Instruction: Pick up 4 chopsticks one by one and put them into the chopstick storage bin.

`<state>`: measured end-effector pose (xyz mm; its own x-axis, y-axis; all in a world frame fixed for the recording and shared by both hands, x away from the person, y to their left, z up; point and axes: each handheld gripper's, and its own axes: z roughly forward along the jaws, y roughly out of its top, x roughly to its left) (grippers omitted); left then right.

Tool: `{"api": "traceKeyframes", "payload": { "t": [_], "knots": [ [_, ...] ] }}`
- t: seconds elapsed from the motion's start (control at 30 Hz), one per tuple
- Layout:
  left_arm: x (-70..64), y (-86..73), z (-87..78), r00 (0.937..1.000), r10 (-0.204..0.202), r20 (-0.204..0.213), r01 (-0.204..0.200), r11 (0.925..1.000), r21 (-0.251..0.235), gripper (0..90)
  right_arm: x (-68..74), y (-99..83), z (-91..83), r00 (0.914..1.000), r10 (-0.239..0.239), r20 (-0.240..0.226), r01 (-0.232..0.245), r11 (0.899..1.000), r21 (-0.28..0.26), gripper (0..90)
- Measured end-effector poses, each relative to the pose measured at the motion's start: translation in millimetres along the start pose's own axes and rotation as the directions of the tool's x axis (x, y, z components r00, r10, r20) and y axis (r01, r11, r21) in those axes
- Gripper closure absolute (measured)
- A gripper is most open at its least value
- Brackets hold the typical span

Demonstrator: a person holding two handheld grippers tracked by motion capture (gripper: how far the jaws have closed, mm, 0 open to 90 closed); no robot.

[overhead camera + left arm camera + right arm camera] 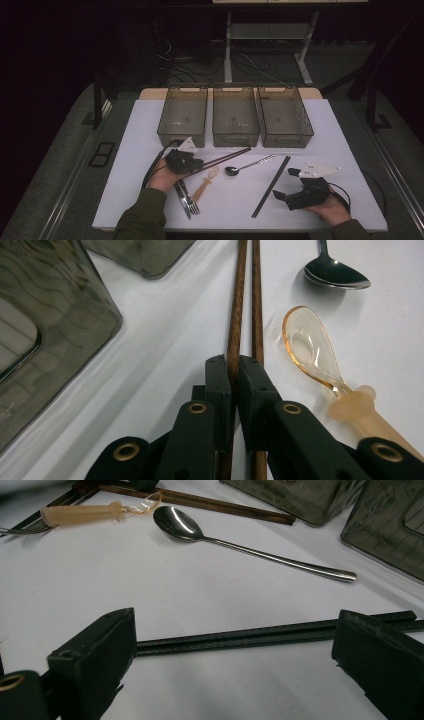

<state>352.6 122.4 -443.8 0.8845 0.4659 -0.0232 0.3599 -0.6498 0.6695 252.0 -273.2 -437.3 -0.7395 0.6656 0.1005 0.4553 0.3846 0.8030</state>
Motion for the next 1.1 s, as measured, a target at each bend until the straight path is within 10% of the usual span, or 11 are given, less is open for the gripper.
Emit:
{"api": "traceKeyframes", "payload": {
  "t": [1.1],
  "knots": [
    [-6.8, 9.3, -37.7, 0.9984, -0.002, 0.056, 0.01, 0.9893, -0.146, 84.2, -0.3, 0.0, -0.2, 1.0, 0.004, 0.0, -0.004, 1.0, -0.002, 4.4]
  ]
}}
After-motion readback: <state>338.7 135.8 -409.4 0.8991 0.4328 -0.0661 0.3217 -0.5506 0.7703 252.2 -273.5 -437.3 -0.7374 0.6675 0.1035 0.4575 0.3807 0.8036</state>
